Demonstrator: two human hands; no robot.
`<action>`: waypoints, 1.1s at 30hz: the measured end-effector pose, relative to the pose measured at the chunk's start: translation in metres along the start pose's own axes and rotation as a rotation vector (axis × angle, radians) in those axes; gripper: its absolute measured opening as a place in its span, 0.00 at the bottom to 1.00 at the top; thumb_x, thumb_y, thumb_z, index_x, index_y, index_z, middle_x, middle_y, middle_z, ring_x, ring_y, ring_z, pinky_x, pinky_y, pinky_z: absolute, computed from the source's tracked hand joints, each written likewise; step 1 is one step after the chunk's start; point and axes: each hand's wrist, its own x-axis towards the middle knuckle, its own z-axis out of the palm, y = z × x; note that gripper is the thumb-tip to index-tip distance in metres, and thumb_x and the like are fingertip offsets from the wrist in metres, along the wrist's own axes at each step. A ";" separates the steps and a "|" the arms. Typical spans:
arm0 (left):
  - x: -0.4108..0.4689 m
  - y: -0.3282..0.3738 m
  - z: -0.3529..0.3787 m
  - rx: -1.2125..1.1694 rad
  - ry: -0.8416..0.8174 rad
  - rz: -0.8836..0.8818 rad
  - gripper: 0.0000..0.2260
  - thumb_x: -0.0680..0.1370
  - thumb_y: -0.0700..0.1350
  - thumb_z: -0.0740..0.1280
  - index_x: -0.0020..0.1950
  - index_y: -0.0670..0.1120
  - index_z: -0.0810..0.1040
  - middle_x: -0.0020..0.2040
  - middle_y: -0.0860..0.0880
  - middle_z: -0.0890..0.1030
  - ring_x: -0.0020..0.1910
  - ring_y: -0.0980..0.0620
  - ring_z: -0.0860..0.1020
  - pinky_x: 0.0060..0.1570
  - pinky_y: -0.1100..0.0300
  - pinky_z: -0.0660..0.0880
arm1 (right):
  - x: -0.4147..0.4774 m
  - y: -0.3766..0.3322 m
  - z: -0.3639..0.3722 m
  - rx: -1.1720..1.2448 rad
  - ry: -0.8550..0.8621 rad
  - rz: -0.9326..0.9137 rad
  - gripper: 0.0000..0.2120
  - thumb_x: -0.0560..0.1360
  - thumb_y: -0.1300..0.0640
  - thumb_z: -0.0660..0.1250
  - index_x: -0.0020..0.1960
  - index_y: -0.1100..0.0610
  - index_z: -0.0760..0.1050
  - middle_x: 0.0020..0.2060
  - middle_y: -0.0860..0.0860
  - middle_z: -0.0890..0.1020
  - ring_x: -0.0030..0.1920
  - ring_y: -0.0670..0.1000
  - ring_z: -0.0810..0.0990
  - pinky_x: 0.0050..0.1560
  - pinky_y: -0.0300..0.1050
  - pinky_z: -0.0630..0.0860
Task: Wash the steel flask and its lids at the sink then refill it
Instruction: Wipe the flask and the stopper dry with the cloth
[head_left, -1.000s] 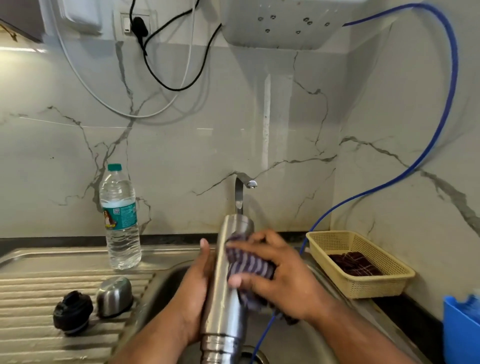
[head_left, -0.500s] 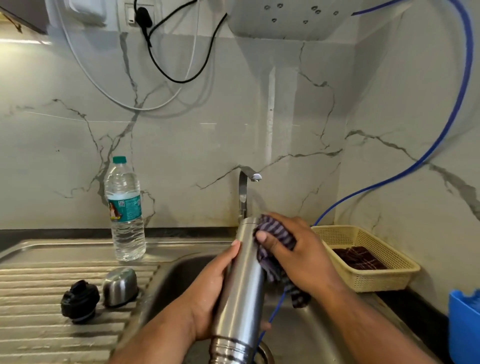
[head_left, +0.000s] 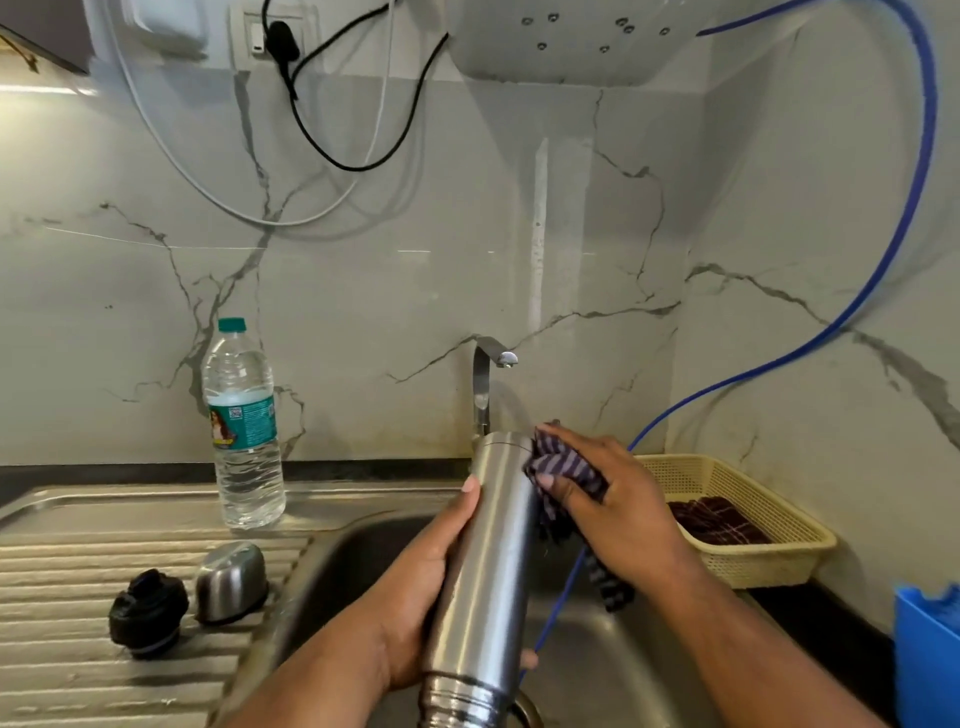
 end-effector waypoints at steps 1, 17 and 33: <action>0.000 -0.001 0.003 -0.015 -0.008 -0.001 0.36 0.70 0.69 0.70 0.59 0.37 0.80 0.43 0.36 0.80 0.38 0.38 0.82 0.46 0.36 0.82 | -0.002 -0.003 0.003 0.033 -0.021 -0.001 0.24 0.77 0.53 0.75 0.64 0.30 0.74 0.52 0.43 0.77 0.55 0.40 0.79 0.58 0.31 0.73; 0.011 0.001 -0.003 0.067 0.037 0.079 0.29 0.72 0.60 0.69 0.61 0.37 0.82 0.51 0.32 0.82 0.38 0.38 0.82 0.36 0.49 0.82 | -0.002 -0.019 0.002 0.013 -0.005 -0.049 0.19 0.76 0.54 0.75 0.62 0.35 0.78 0.51 0.44 0.76 0.53 0.36 0.77 0.54 0.23 0.68; 0.008 -0.007 0.000 0.193 0.099 0.096 0.28 0.78 0.66 0.62 0.53 0.43 0.86 0.45 0.40 0.85 0.40 0.44 0.83 0.47 0.49 0.80 | -0.002 -0.024 -0.001 -0.056 0.021 -0.047 0.19 0.74 0.51 0.77 0.60 0.35 0.79 0.50 0.45 0.76 0.50 0.42 0.78 0.50 0.23 0.69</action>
